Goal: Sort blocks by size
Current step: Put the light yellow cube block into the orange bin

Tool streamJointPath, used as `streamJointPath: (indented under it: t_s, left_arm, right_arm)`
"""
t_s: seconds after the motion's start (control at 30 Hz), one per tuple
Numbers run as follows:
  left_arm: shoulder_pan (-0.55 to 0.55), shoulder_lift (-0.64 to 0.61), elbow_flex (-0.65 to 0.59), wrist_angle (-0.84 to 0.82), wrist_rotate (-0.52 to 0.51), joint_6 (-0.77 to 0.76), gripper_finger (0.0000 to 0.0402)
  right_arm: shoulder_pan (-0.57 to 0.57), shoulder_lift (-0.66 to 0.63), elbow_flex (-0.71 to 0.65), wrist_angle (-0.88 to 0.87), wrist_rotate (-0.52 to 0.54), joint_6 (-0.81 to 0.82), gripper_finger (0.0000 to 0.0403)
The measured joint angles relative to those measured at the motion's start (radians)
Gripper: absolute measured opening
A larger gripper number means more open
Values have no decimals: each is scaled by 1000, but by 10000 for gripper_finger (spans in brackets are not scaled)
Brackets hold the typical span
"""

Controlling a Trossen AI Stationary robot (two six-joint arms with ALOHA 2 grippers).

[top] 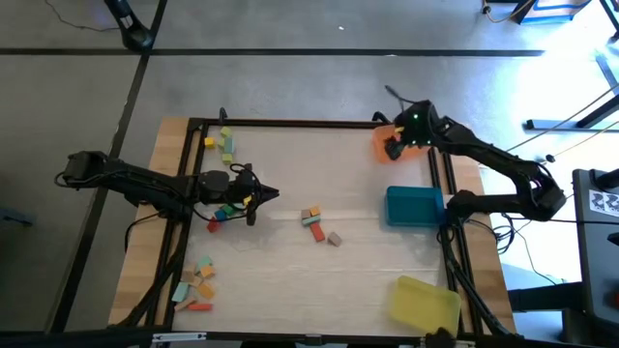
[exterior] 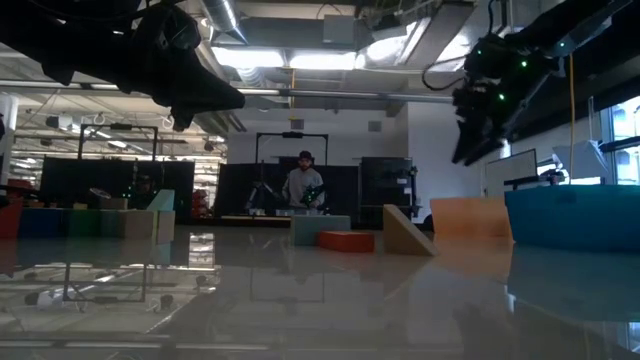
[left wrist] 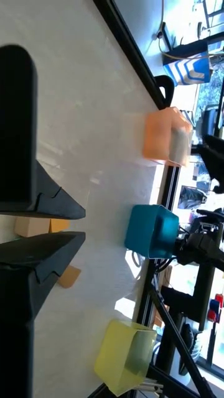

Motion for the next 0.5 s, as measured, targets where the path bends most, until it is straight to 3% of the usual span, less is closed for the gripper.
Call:
streamJointPath:
  t_s: [0.17, 0.5]
  left_arm:
    - [0, 0, 0, 0, 0, 1, 31]
    - [0, 0, 0, 0, 0, 20, 31]
  right_arm:
    - [163, 0, 0, 65, -135, -1, 262]
    - [467, 1, 0, 250, -141, -15, 253]
